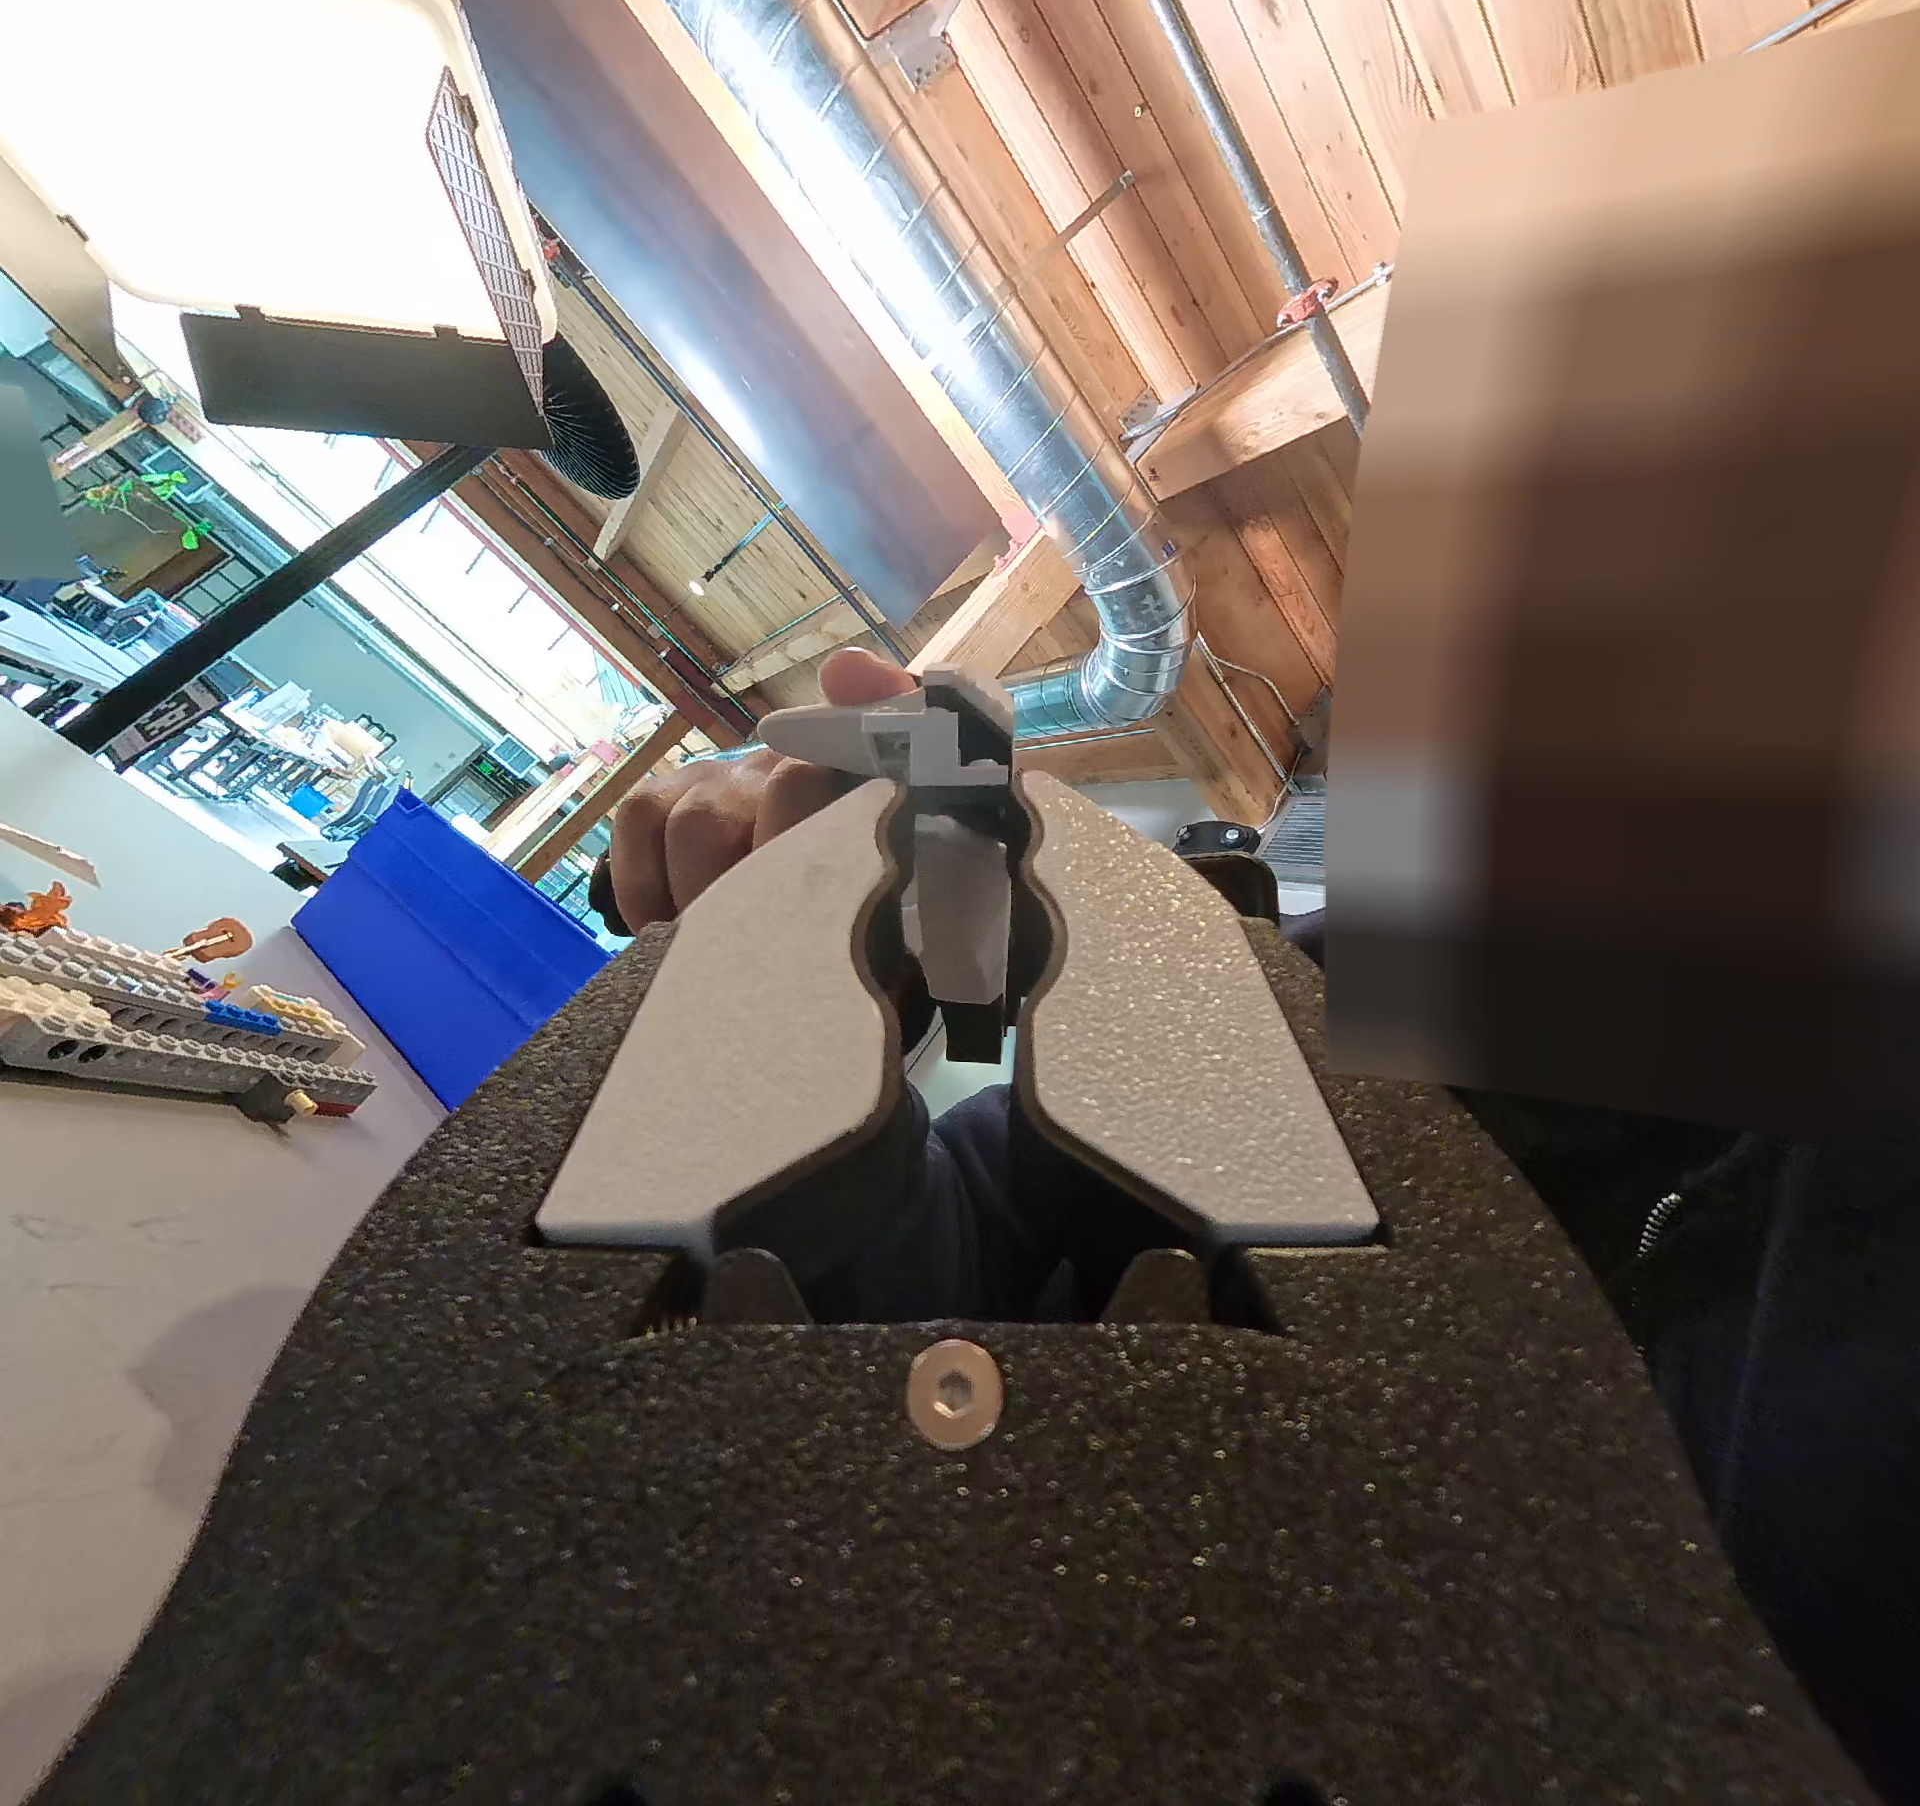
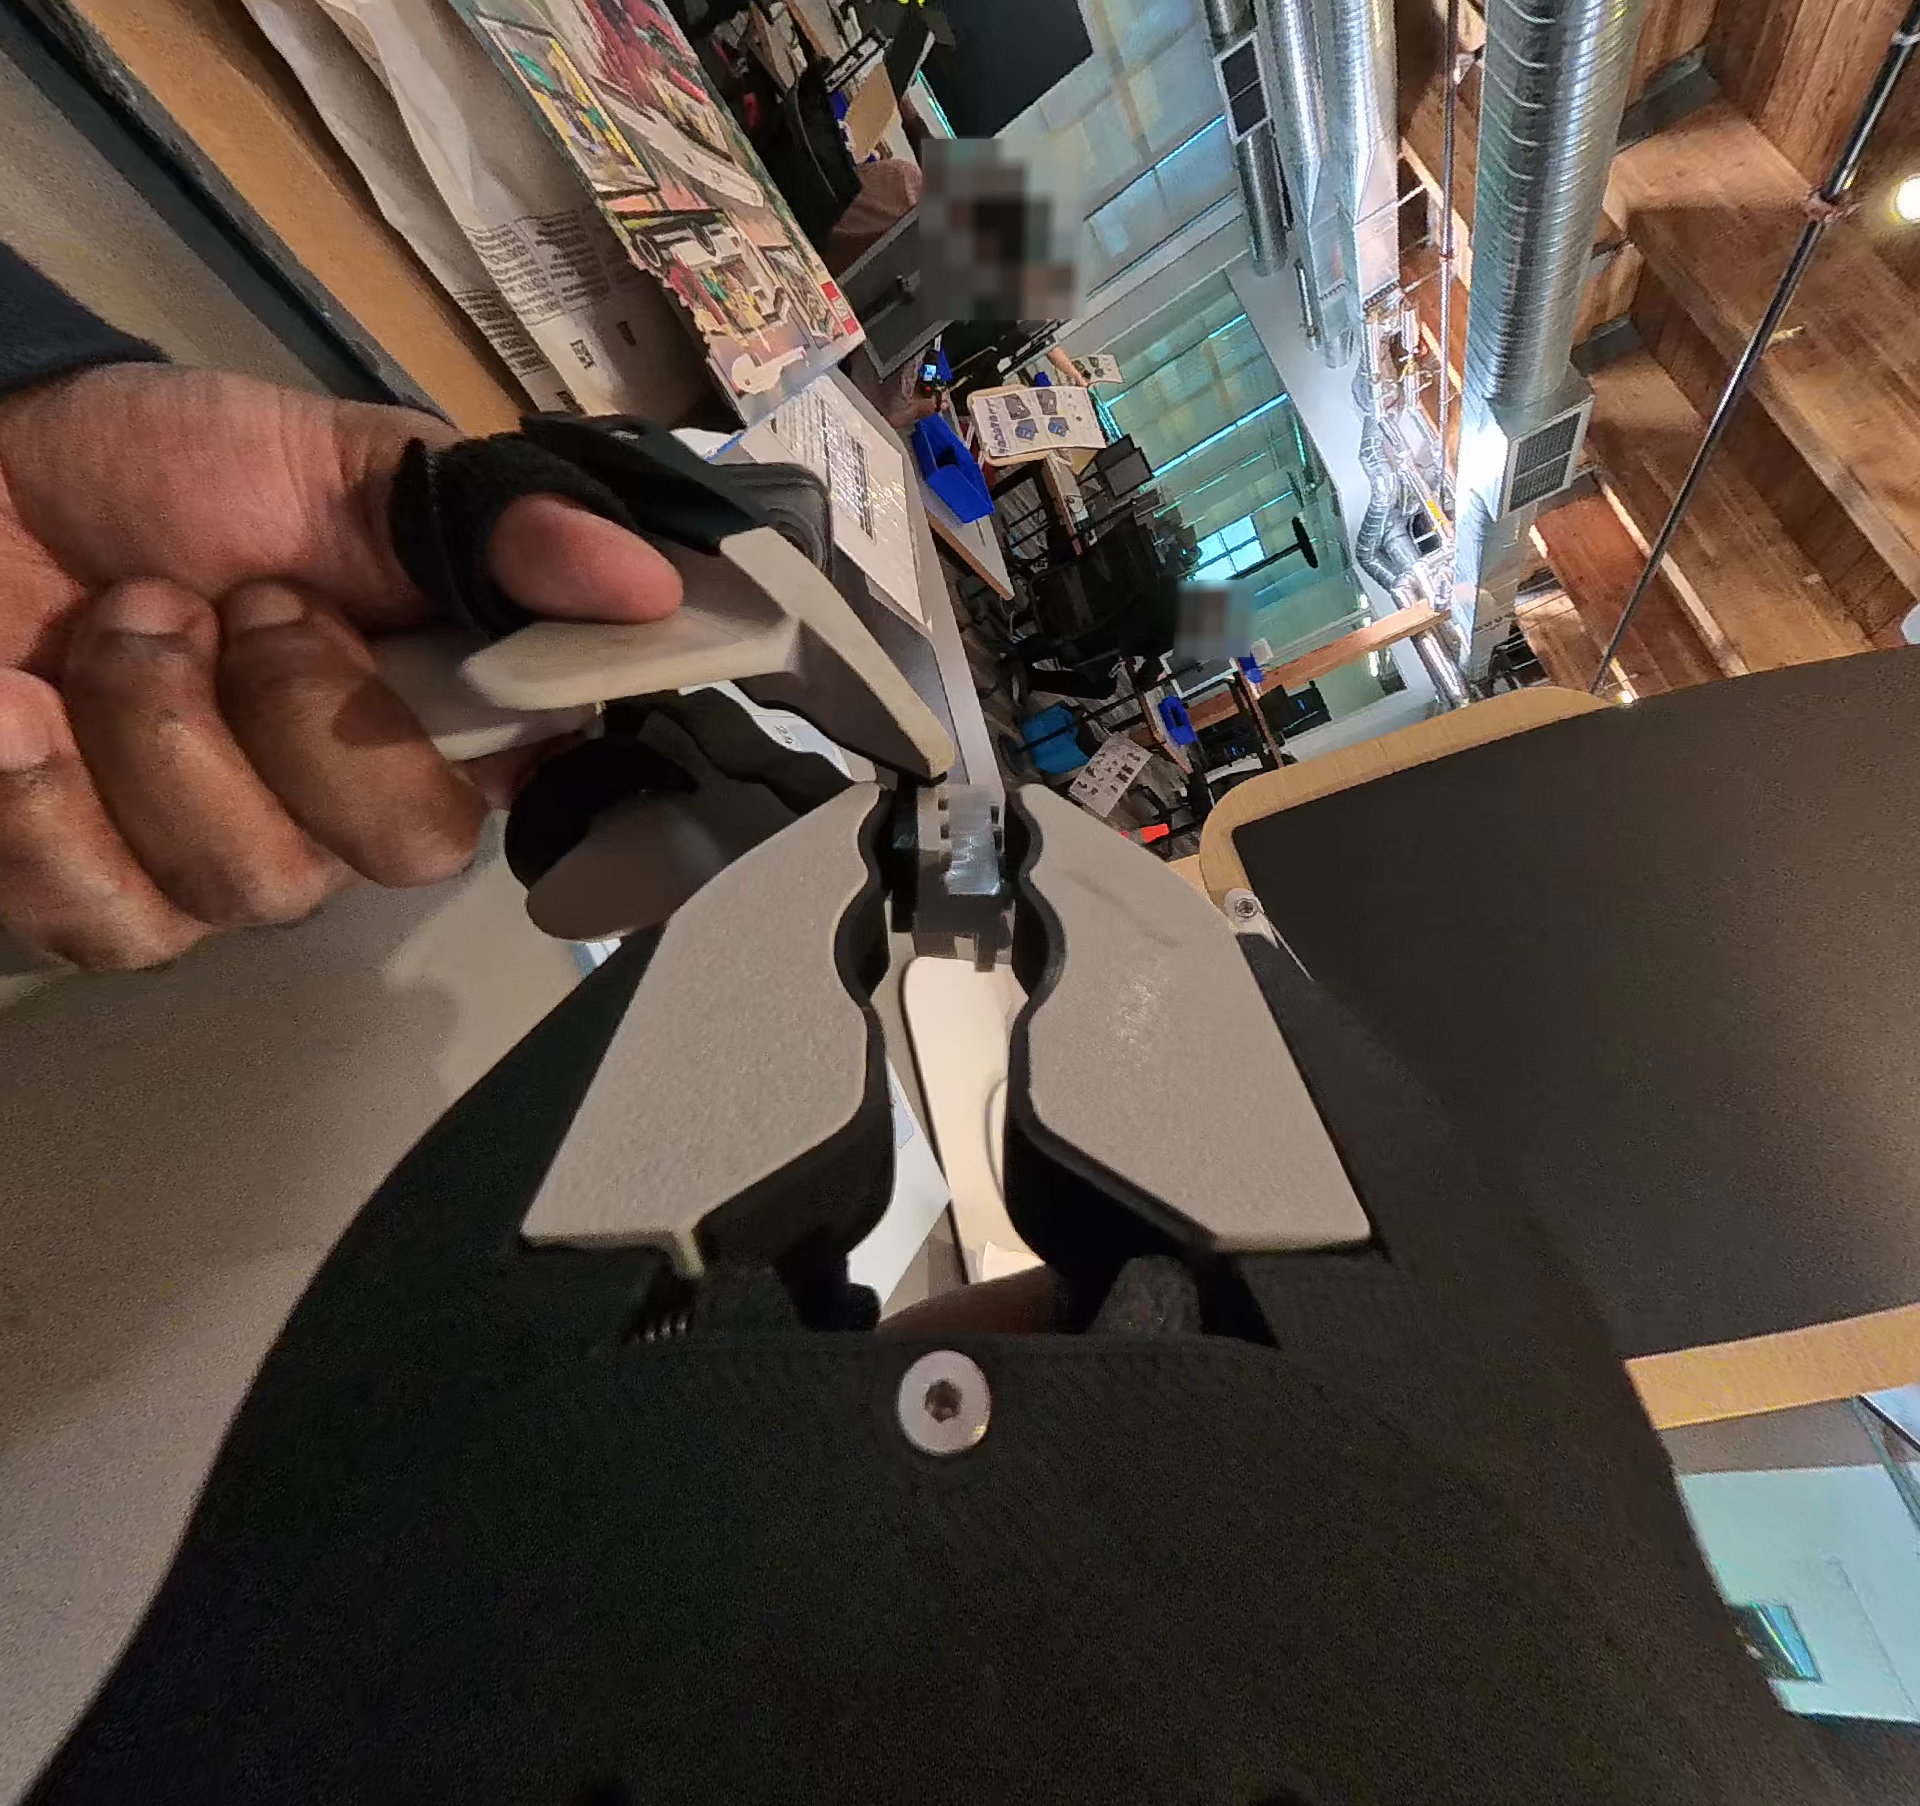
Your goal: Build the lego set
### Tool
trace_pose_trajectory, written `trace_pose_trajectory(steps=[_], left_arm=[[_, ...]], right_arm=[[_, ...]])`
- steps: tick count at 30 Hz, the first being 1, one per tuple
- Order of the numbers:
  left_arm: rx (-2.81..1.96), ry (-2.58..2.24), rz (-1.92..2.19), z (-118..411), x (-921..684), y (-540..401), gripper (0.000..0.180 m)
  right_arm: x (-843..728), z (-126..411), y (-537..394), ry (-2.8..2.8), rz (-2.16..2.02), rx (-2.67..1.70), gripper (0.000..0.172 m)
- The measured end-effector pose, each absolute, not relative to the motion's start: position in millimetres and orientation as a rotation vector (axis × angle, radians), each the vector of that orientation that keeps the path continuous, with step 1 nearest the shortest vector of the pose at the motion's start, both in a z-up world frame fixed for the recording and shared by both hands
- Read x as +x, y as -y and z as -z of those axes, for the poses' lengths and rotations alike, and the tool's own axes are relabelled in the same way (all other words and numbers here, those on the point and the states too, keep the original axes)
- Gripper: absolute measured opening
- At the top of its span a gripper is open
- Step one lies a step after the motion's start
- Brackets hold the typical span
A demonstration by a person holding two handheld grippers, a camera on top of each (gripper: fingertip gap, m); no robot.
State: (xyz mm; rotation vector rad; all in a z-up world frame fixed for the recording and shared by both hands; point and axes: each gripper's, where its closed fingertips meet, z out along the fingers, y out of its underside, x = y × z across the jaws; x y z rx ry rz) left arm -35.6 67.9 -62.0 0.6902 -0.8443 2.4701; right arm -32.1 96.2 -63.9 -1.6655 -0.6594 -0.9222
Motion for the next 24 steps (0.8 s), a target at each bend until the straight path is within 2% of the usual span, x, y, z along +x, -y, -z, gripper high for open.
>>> trace_pose_trajectory(steps=[16,21,24], left_arm=[[0.708,0.882,-2.506,63,-34,-66,0.017],[0.761,0.87,-2.619,60,-29,-77,0.017],[0.793,0.81,-2.661,59,-26,-90,0.016]], right_arm=[[-30,64,-92,0.687,0.959,-1.657,0.019],[-31,59,-95,0.642,1.034,-1.581,0.028],[-34,57,-96,0.638,1.036,-1.546,0.027]])
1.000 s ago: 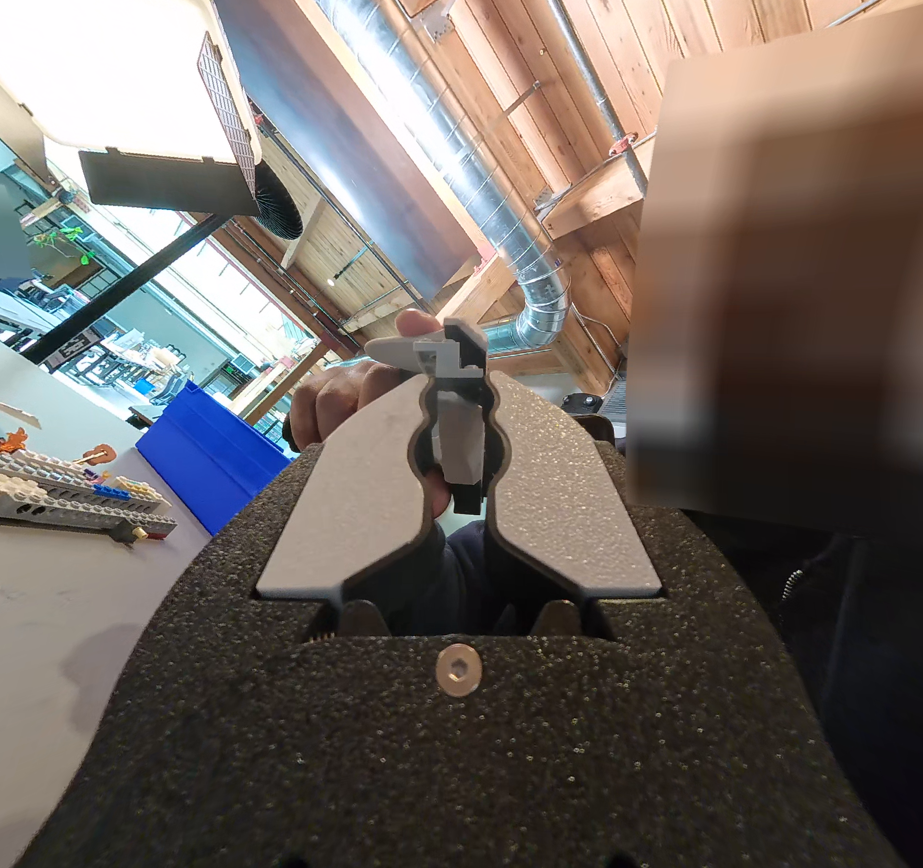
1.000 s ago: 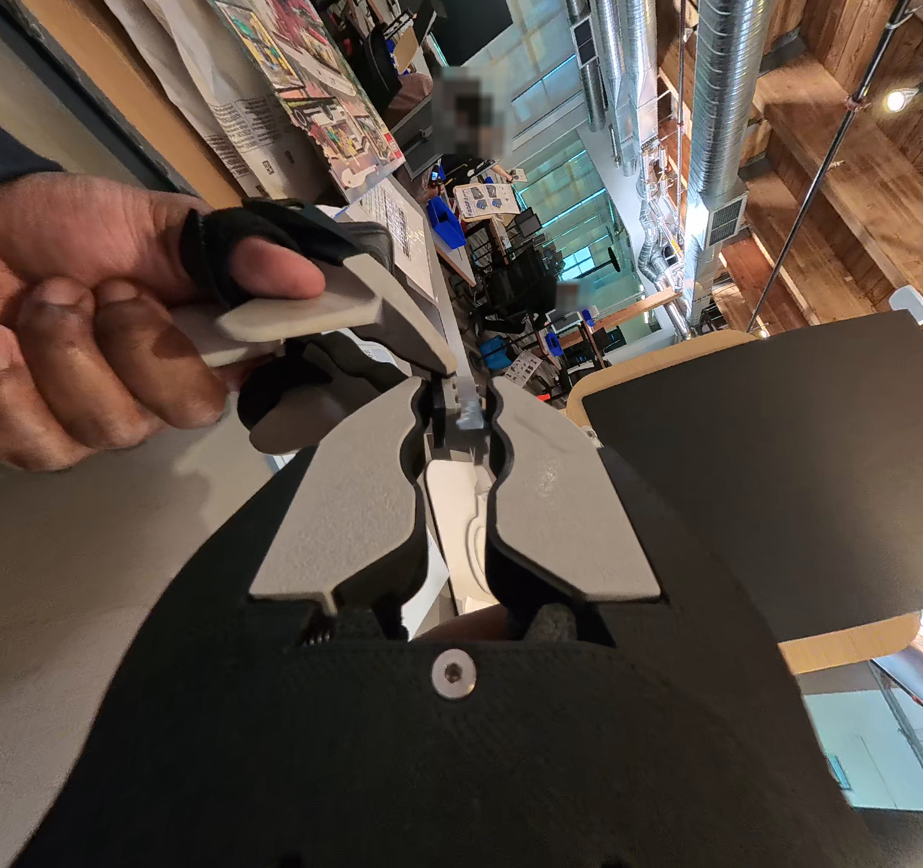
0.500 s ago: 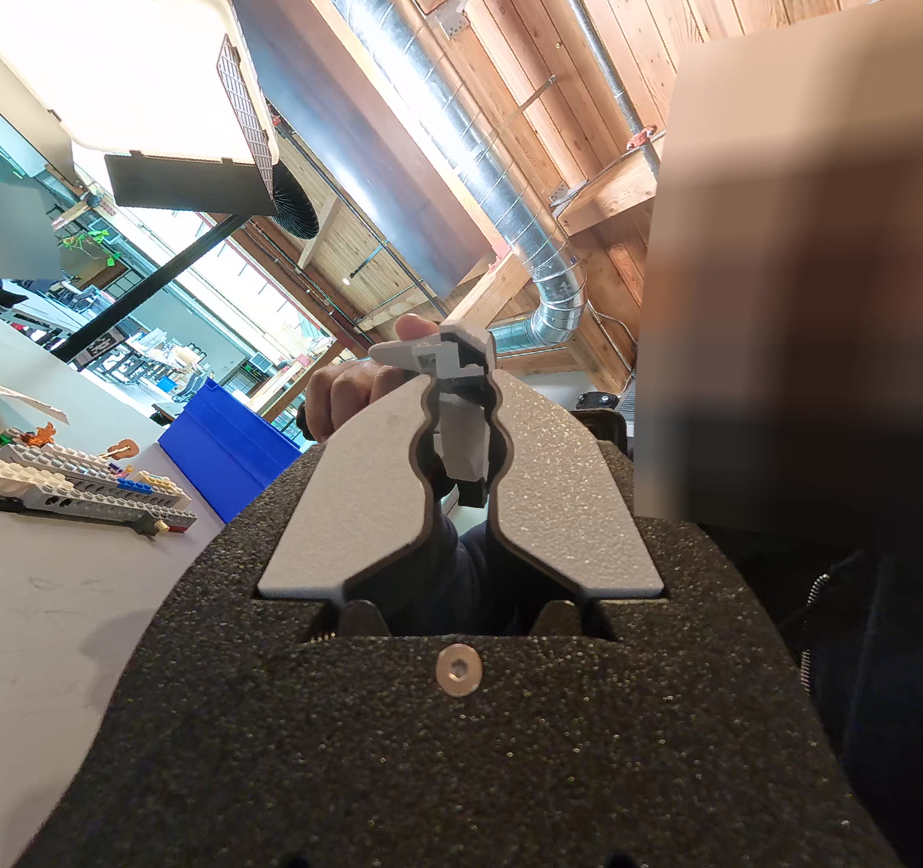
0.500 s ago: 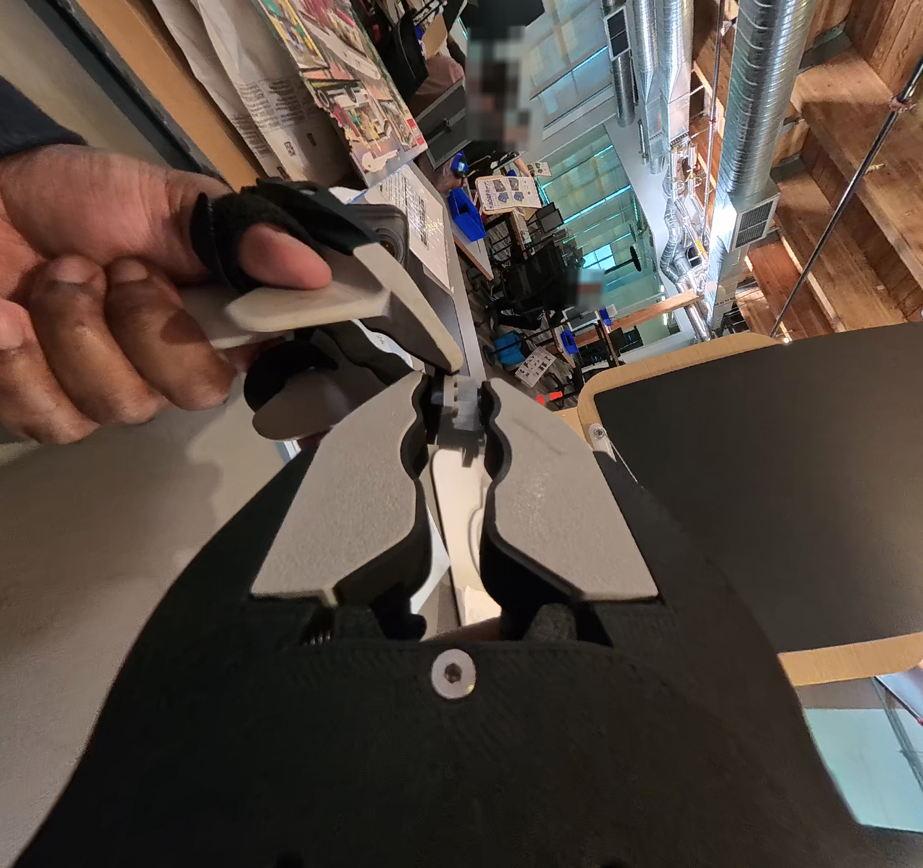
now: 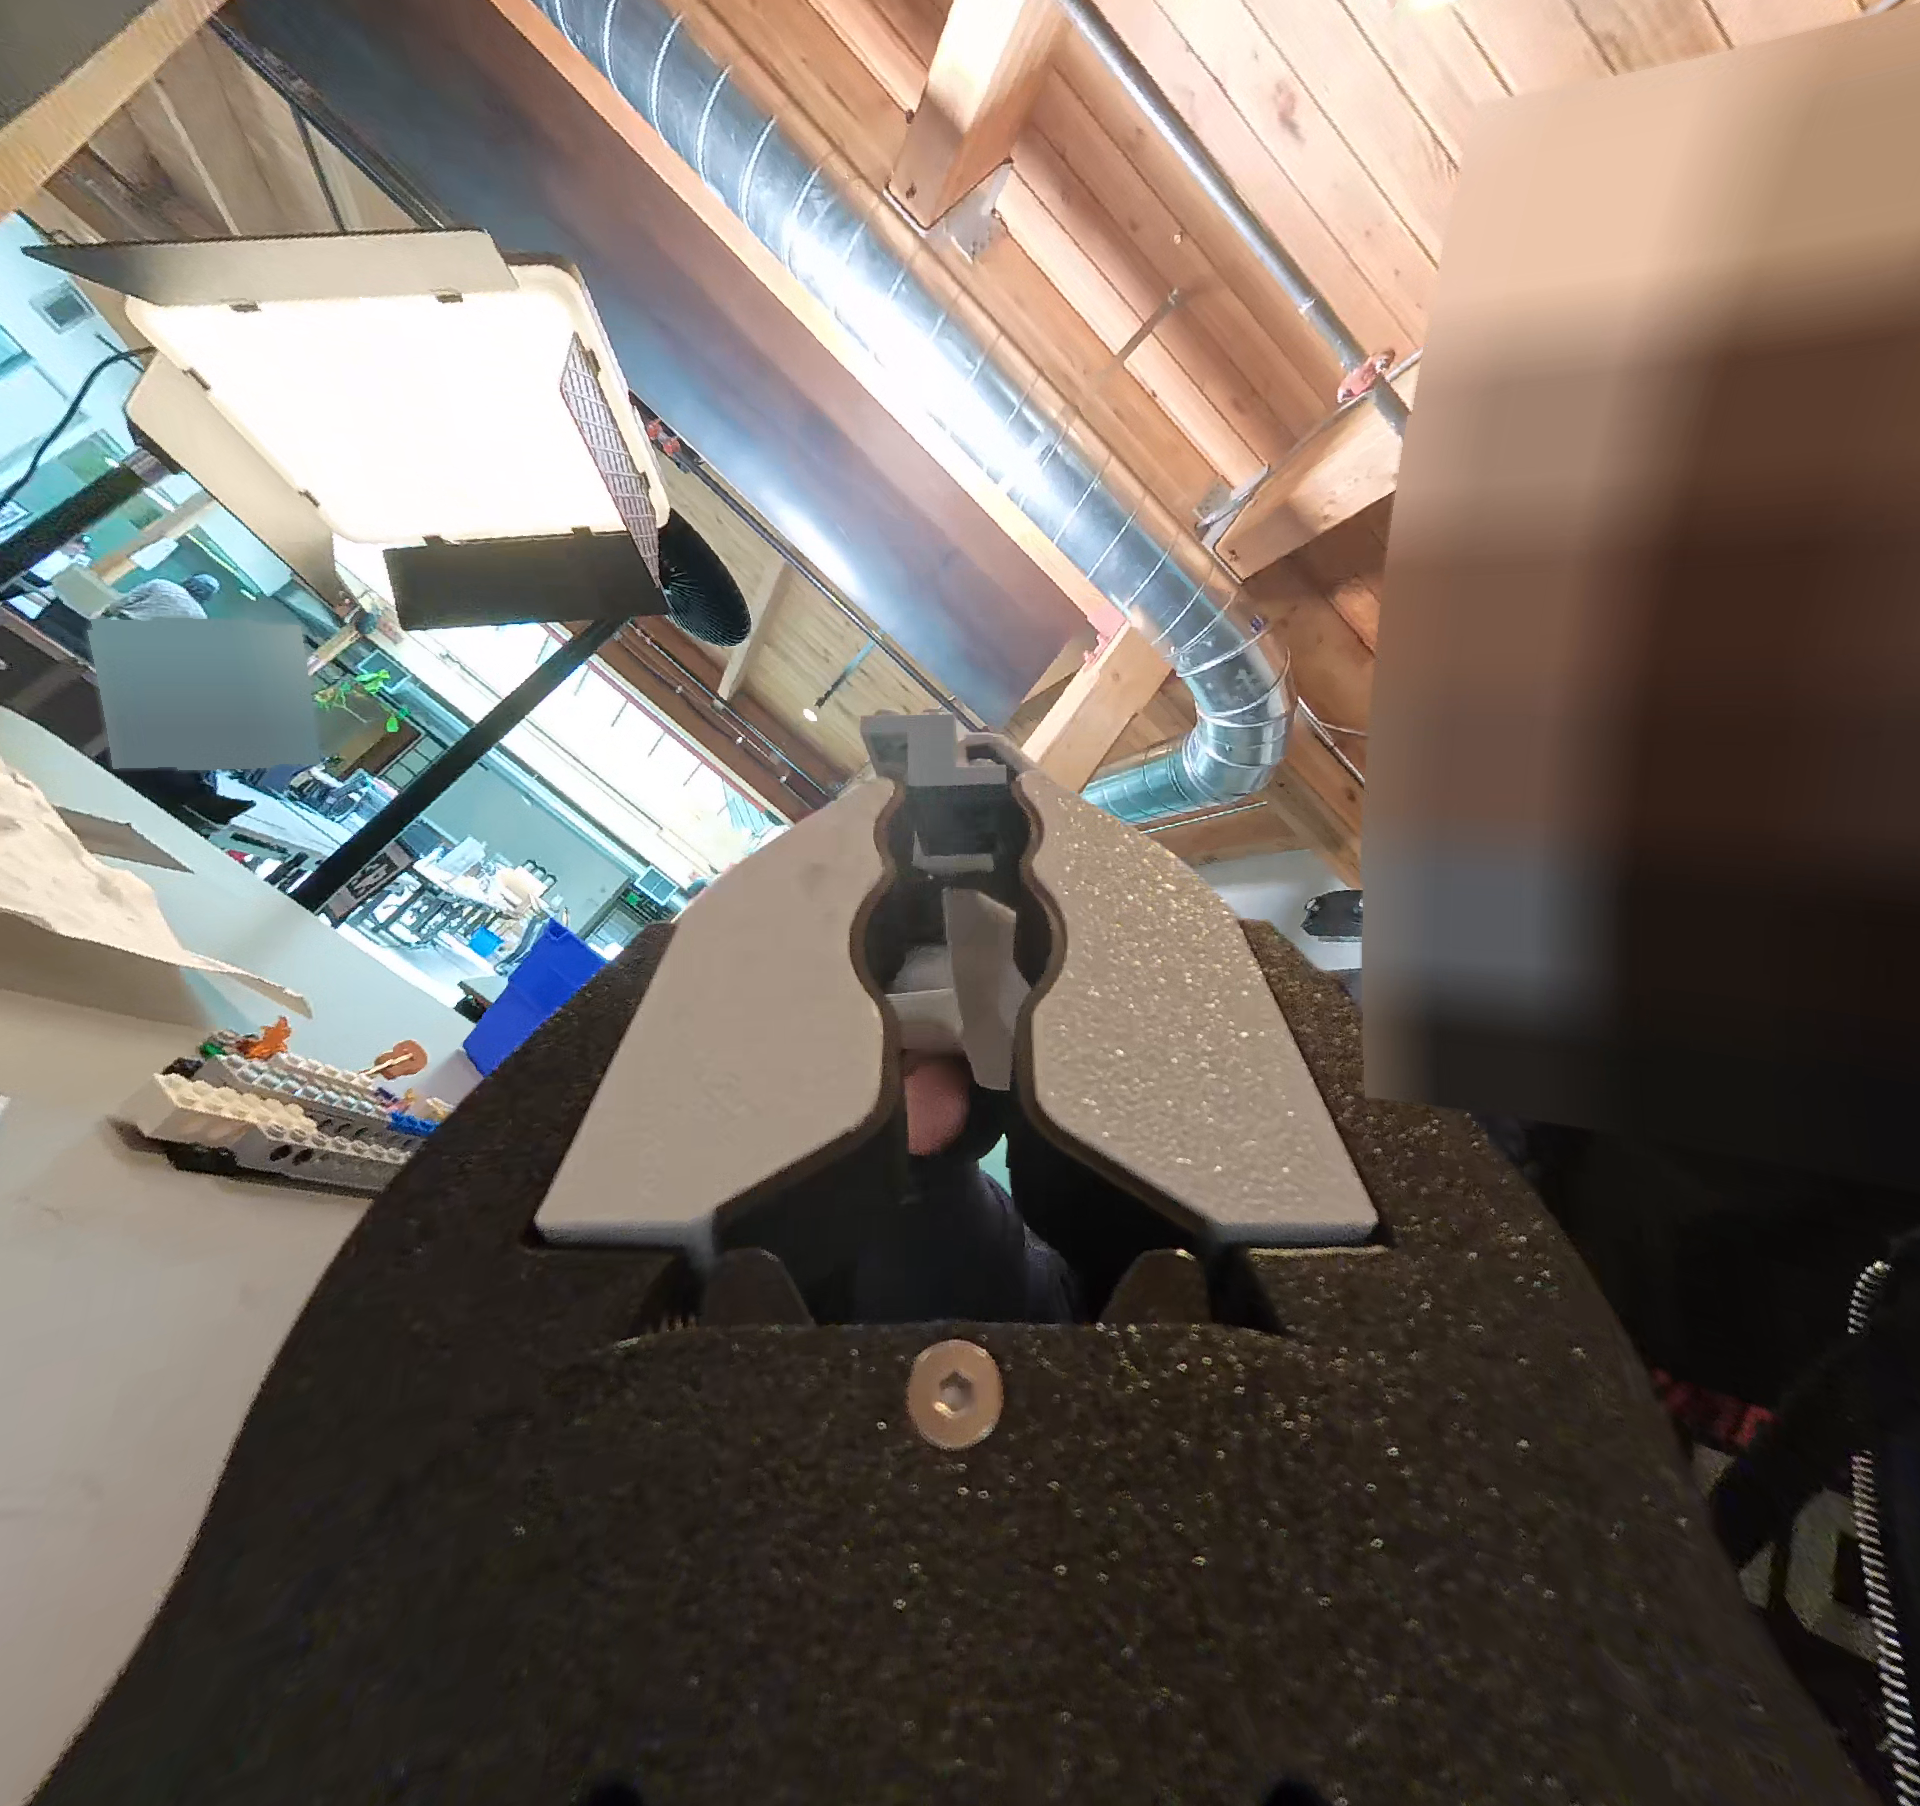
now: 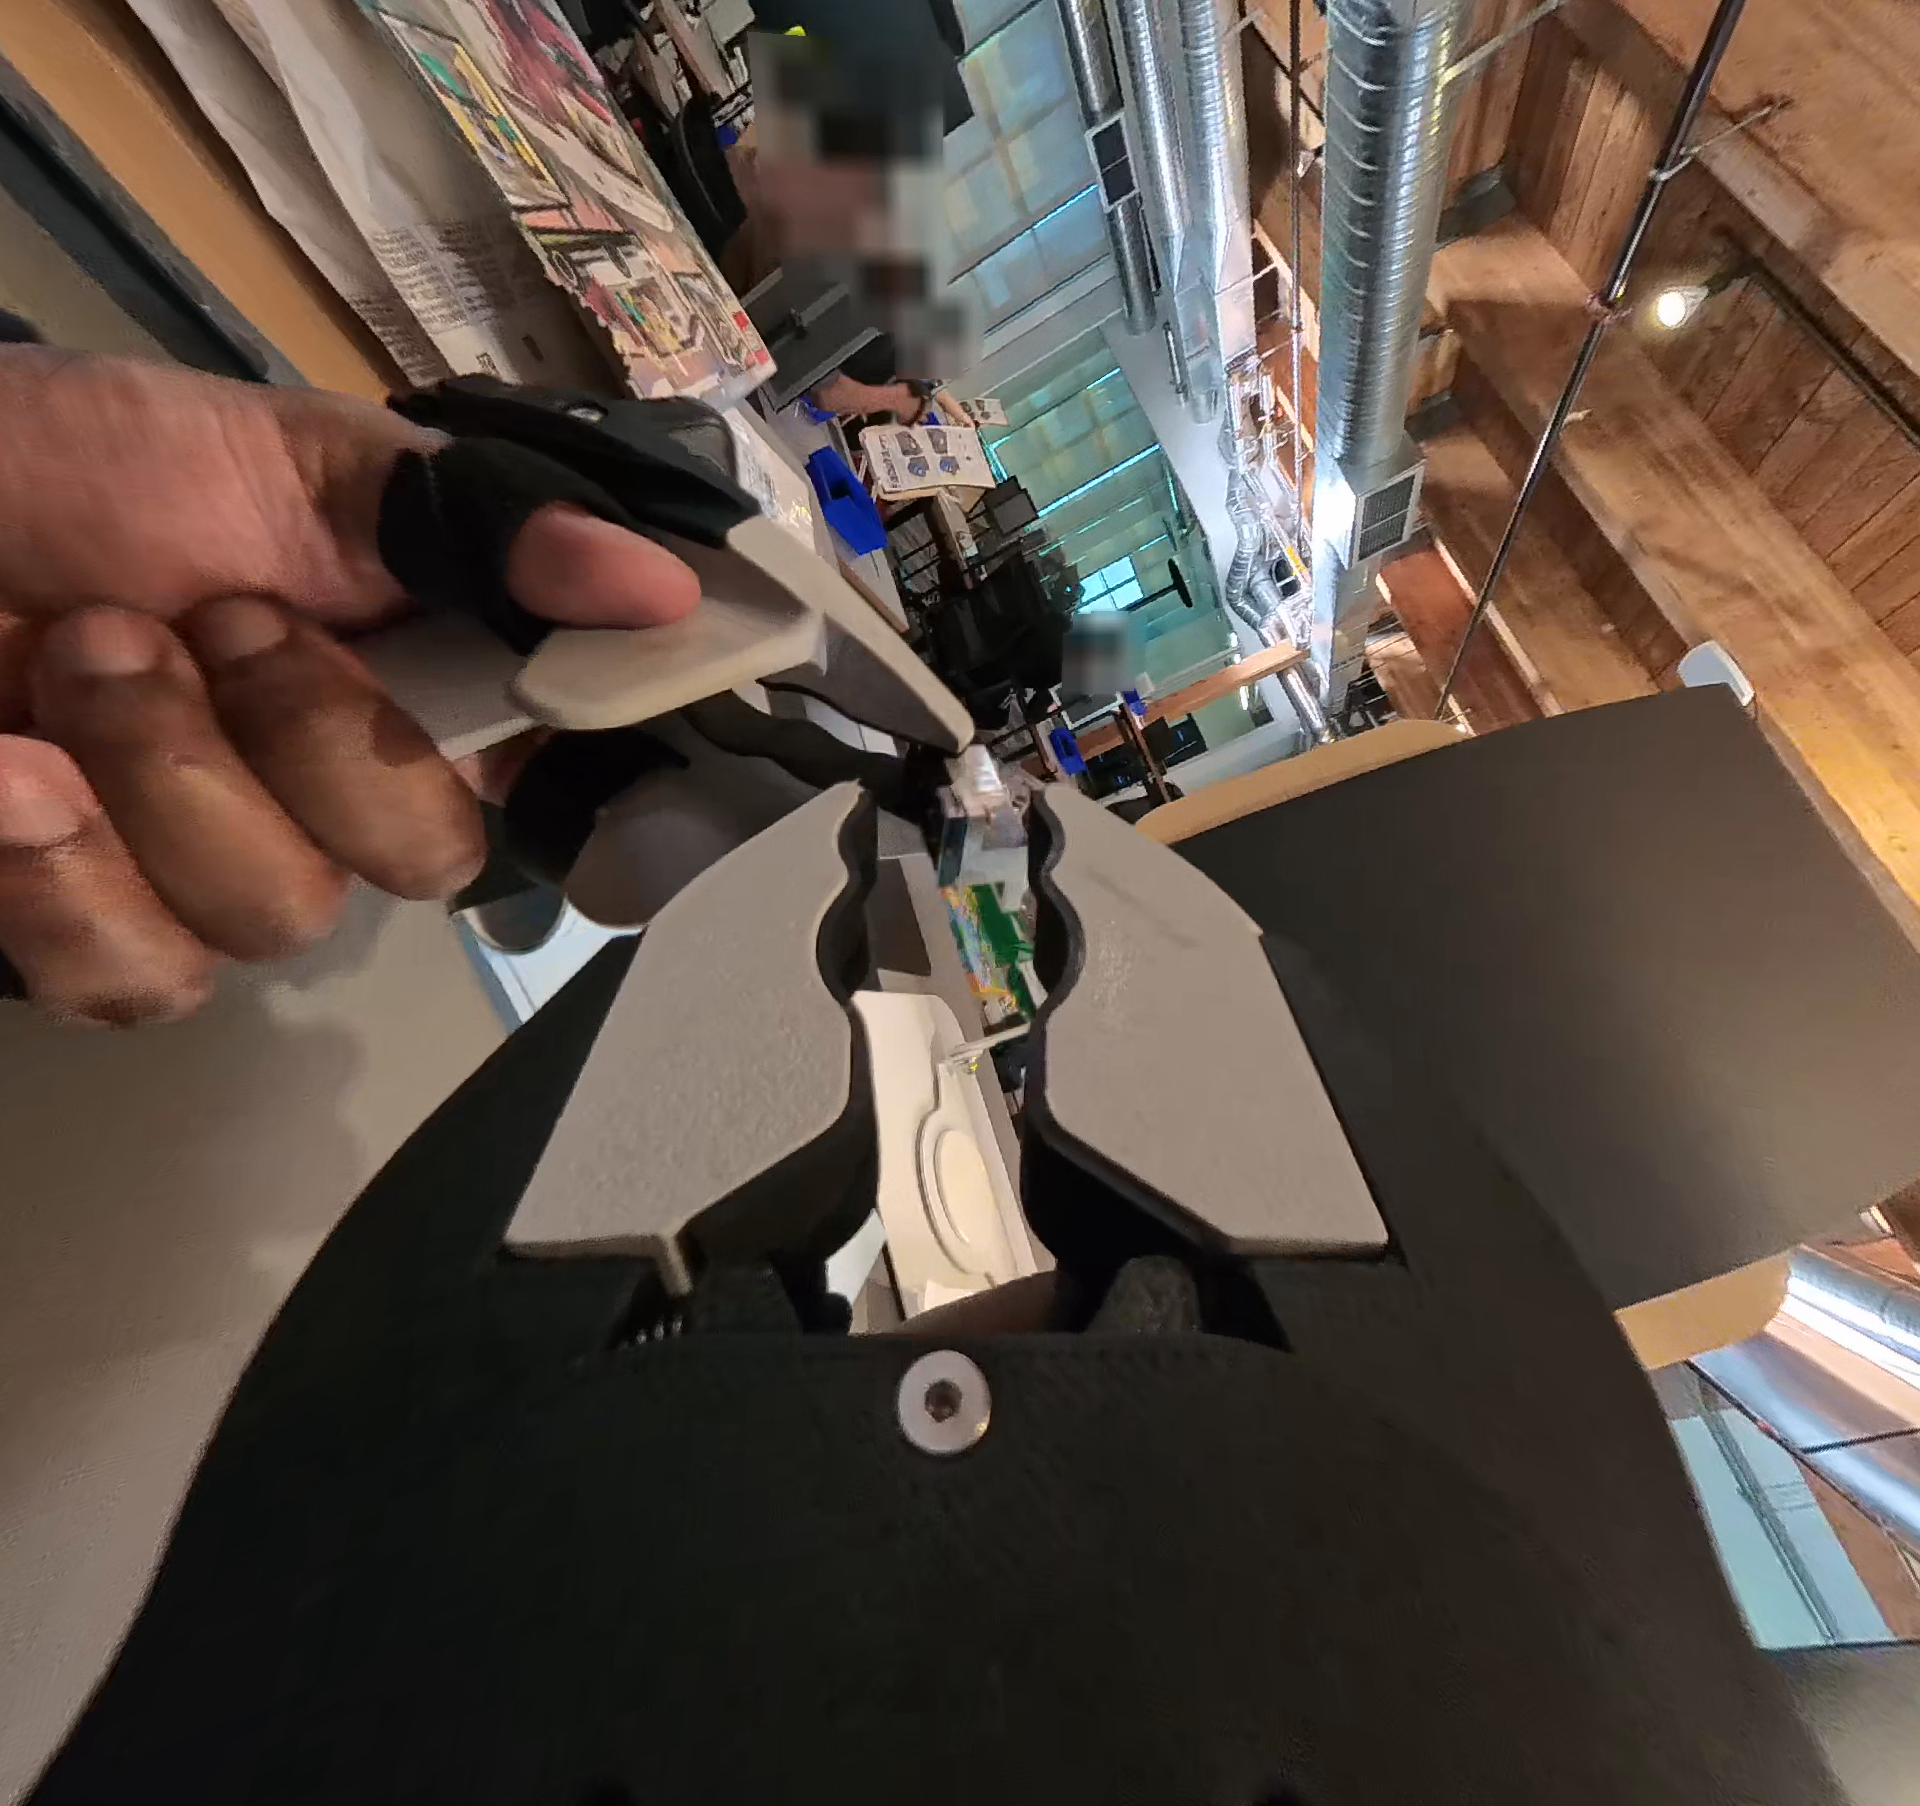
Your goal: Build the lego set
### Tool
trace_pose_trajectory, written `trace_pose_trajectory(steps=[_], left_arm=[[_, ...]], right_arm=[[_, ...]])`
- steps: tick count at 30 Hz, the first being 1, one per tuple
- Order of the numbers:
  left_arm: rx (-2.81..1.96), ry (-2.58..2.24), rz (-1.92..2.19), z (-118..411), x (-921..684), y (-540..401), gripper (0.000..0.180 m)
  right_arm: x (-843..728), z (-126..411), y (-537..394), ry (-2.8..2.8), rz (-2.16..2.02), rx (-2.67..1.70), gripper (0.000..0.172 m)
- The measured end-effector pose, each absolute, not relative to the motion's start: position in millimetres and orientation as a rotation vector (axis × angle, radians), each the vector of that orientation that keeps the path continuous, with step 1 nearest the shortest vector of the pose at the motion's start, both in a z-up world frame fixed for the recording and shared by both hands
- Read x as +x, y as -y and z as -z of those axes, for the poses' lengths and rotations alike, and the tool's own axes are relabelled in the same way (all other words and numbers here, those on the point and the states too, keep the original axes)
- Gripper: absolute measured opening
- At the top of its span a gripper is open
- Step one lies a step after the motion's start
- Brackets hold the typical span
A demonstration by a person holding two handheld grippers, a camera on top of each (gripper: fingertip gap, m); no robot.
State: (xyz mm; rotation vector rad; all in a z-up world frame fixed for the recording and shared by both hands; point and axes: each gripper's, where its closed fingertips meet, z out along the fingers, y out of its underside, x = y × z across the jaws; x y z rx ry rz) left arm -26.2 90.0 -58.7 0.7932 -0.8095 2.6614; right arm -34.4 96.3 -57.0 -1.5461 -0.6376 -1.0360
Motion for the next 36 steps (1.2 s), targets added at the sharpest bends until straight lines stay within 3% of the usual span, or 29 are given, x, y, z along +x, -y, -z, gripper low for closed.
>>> trace_pose_trajectory(steps=[4,10,25,27,29,36], left_arm=[[0.794,0.872,-2.678,58,-28,-87,0.016],[0.781,0.896,-2.692,57,-29,-87,0.016],[0.802,0.979,-2.718,58,-29,-80,0.016],[0.82,1.052,-2.741,59,-28,-77,0.016],[0.814,1.148,-2.789,57,-31,-75,0.016],[0.685,1.9,-2.674,82,-43,-34,0.016]], right_arm=[[-35,56,-97,0.628,1.058,-1.516,0.012],[-38,57,-95,0.65,1.009,-1.522,0.008],[-35,61,-88,0.7,1.04,-1.525,0.008],[-35,62,-83,0.669,1.058,-1.515,0.014],[-39,65,-70,0.598,0.966,-1.524,0.027],[-45,71,-37,0.214,0.323,-1.601,0.031]])
